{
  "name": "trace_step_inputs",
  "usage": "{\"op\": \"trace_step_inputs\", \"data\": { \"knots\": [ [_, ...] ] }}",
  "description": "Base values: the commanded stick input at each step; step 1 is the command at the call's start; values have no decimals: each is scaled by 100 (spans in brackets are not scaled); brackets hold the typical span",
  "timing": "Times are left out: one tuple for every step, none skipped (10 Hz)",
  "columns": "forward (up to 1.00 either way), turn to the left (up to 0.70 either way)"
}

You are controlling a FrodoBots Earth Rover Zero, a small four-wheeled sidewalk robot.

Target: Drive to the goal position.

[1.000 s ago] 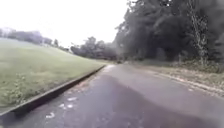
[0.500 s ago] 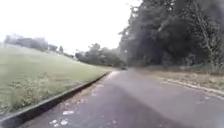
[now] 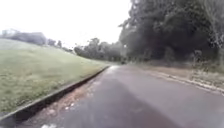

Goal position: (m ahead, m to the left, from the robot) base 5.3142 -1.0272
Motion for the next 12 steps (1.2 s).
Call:
{"op": "trace_step_inputs", "data": {
  "knots": [
    [100,0],
    [100,0],
    [100,0],
    [100,0],
    [100,0],
    [100,-3],
    [100,-6],
    [100,-9],
    [100,-12],
    [100,-15],
    [100,-18],
    [100,-20]
  ]
}}
